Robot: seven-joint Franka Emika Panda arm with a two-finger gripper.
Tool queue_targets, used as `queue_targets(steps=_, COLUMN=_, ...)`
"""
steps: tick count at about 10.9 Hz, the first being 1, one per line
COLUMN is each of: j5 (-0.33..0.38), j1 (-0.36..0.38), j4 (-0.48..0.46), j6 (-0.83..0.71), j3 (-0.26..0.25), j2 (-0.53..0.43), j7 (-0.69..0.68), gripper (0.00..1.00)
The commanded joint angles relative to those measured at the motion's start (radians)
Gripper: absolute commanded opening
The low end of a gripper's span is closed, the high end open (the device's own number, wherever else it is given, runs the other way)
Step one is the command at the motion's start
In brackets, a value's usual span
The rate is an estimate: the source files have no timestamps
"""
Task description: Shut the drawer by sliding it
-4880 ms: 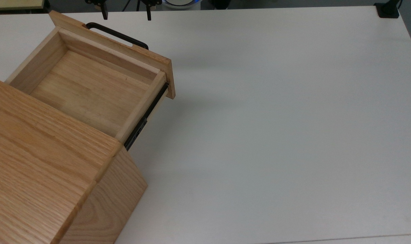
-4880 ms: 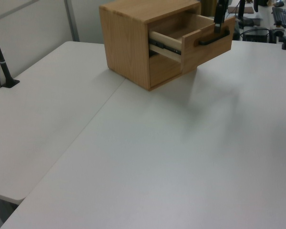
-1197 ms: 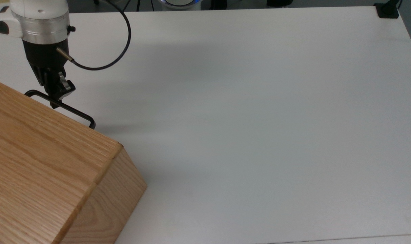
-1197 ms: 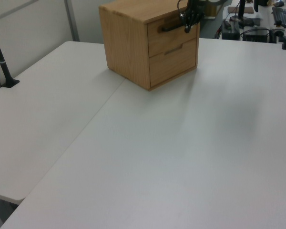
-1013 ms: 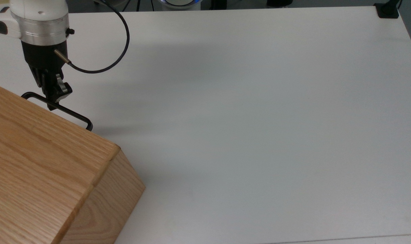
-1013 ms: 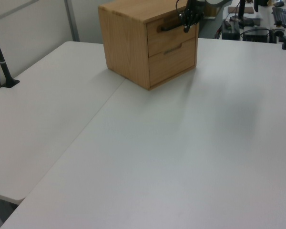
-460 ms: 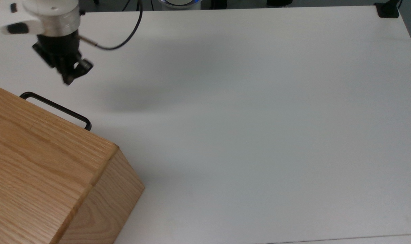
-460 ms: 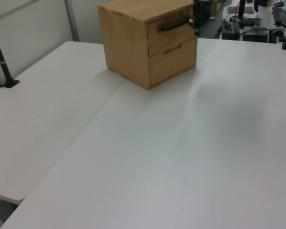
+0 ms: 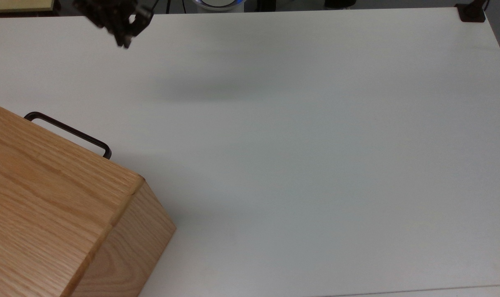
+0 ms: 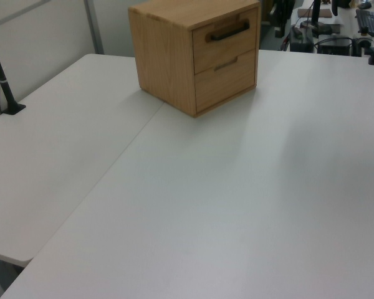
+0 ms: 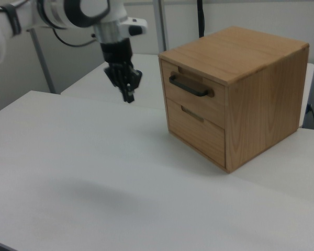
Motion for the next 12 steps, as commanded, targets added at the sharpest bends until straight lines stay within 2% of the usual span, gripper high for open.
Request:
queue_targets(steps=1, j5=0.044, j1=0.068, j4=-0.079, j6=-0.045, j3=-0.005, j2=-0.106, j7=0.011, gripper=1.0)
queue_targets(steps=3, j5=0.043, j1=0.169, j4=-0.177, j6=-0.017, j3=-0.03, j2=-0.169, j7=0.013, gripper=1.0)
queue_targets(steps=5, j5=0.043, j1=0.313, j4=-0.283, j6=0.064, j3=-0.138, j2=-0.241, j7=0.009, gripper=1.0)
queue_targets(steps=6, j5=0.041, j1=0.351, j4=-0.296, j6=0.098, j3=-0.177, j2=-0.246, j7=-0.002, gripper=1.0)
queue_targets(steps=8, j5=0.035, j1=0.344, j4=-0.285, j6=0.135, j3=-0.186, j2=-0.23, j7=-0.005, gripper=1.0)
queue_targets(steps=10, j5=0.03, j1=0.314, j4=-0.268, j6=0.15, j3=-0.186, j2=-0.221, j7=-0.097, gripper=1.0)
queue_targets(steps=12, j5=0.039, j1=0.307, j4=-0.253, j6=0.147, j3=-0.186, j2=-0.21, j7=-0.102, gripper=1.0)
